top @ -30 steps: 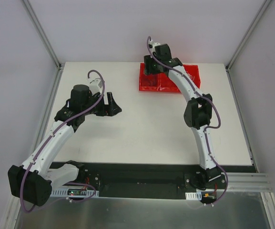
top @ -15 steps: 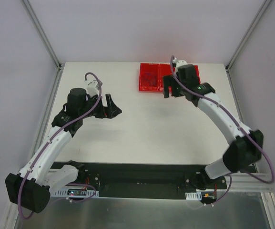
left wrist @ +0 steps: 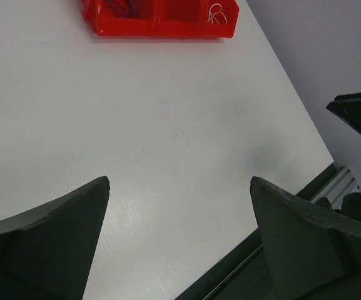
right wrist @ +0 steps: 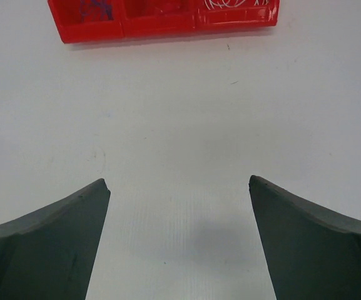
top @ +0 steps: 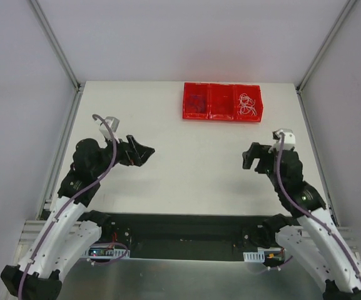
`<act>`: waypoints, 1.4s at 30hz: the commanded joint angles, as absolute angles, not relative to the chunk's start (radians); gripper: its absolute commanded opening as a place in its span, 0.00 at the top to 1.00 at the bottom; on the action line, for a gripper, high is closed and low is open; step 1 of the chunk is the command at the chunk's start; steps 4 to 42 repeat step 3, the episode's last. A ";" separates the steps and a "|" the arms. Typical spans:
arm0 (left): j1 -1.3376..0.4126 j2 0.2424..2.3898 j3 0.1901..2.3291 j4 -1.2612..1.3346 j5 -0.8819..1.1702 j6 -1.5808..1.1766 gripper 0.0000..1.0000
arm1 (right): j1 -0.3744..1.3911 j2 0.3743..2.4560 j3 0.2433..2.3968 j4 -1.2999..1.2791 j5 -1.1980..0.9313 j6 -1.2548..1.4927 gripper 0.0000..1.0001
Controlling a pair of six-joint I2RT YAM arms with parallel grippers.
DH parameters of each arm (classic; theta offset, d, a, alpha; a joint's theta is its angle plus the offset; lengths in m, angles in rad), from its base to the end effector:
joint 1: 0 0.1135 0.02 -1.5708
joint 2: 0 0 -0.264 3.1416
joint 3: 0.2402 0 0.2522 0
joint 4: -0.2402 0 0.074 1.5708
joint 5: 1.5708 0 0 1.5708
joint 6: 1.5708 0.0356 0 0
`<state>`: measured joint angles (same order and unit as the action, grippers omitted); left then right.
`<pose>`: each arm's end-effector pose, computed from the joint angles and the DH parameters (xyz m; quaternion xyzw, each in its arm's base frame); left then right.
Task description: Untangle the cables
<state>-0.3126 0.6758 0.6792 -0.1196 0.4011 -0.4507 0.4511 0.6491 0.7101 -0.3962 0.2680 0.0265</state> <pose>0.1526 -0.0639 0.3271 0.0816 0.7394 -0.3808 0.5492 0.1417 0.0581 0.3123 -0.0946 0.8060 0.0300 0.5835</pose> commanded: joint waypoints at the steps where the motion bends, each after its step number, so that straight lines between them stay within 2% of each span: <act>1: -0.310 0.592 0.658 -0.046 0.341 -0.466 0.06 | 0.448 0.444 0.615 -0.340 0.267 0.095 0.04; 3: -0.310 0.569 0.661 -0.054 0.336 -0.469 0.06 | 0.448 0.347 0.574 -0.330 0.244 0.100 0.04; 42: -0.310 0.569 0.661 -0.054 0.336 -0.469 0.06 | 0.448 0.347 0.574 -0.330 0.244 0.100 0.04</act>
